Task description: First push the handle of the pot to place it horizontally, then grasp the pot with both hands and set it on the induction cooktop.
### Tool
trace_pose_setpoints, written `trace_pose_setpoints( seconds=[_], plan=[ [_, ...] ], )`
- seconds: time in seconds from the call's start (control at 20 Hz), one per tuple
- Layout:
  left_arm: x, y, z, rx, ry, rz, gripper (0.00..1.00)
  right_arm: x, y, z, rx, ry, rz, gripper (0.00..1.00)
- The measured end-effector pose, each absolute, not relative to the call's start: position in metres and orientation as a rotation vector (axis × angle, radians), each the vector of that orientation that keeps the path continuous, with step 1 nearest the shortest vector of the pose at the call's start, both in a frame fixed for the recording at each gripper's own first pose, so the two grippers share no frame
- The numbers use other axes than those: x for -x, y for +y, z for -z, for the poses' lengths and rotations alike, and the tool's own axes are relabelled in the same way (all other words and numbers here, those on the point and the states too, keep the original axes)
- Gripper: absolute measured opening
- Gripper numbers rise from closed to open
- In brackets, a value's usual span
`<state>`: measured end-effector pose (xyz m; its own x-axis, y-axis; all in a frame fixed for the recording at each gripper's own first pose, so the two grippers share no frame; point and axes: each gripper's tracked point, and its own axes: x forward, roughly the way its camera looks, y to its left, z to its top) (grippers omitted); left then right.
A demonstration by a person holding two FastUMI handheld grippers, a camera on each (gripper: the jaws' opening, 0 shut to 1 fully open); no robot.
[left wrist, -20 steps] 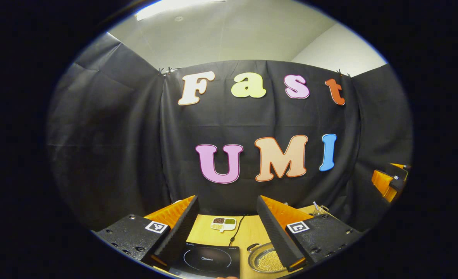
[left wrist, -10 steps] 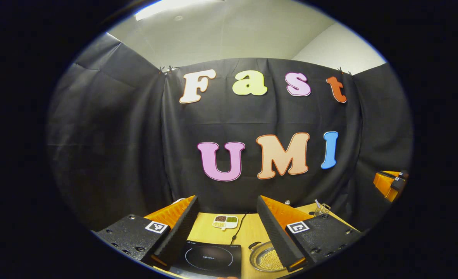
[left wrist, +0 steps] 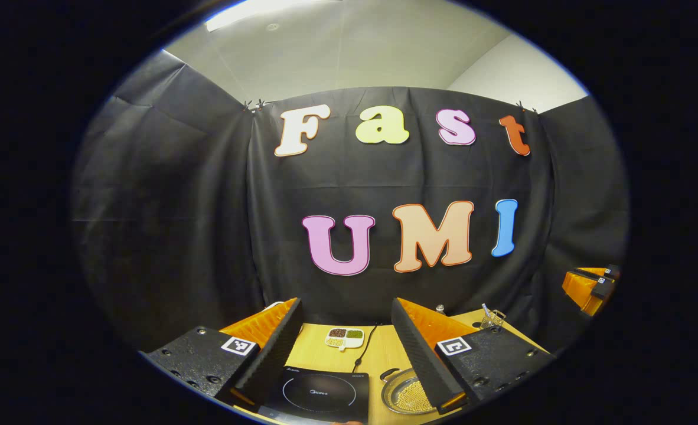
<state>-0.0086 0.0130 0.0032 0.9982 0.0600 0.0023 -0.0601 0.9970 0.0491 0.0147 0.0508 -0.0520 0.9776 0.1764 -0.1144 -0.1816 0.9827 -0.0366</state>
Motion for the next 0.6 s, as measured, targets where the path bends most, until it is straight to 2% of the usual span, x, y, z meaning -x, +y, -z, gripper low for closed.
trace_pose_setpoints(
  seconds=[0.05, 0.1, 0.15, 0.25, 0.55, 0.6],
  plan=[
    [0.008, 0.013, -0.003, -0.049, -0.001, -0.061, 0.92, -0.038, 0.039, 0.068, 0.037, 0.128, -0.136, 0.24],
    [0.008, 0.014, -0.002, -0.048, -0.002, -0.062, 0.92, -0.011, 0.040, 0.054, 0.024, 0.138, -0.146, 0.00],
    [0.007, 0.015, -0.002, -0.048, -0.001, -0.066, 0.92, -0.013, 0.041, 0.057, 0.007, 0.147, -0.152, 0.00],
    [0.007, 0.017, -0.002, -0.049, 0.001, -0.071, 0.92, -0.019, 0.038, 0.062, 0.007, 0.156, -0.151, 0.06],
    [0.005, 0.022, 0.000, -0.052, 0.005, -0.086, 0.92, -0.012, 0.050, 0.111, 0.051, 0.252, -0.213, 0.06],
    [0.005, 0.023, -0.001, -0.055, 0.004, -0.089, 0.96, -0.011, 0.051, 0.122, 0.058, 0.279, -0.216, 0.03]
  ],
)
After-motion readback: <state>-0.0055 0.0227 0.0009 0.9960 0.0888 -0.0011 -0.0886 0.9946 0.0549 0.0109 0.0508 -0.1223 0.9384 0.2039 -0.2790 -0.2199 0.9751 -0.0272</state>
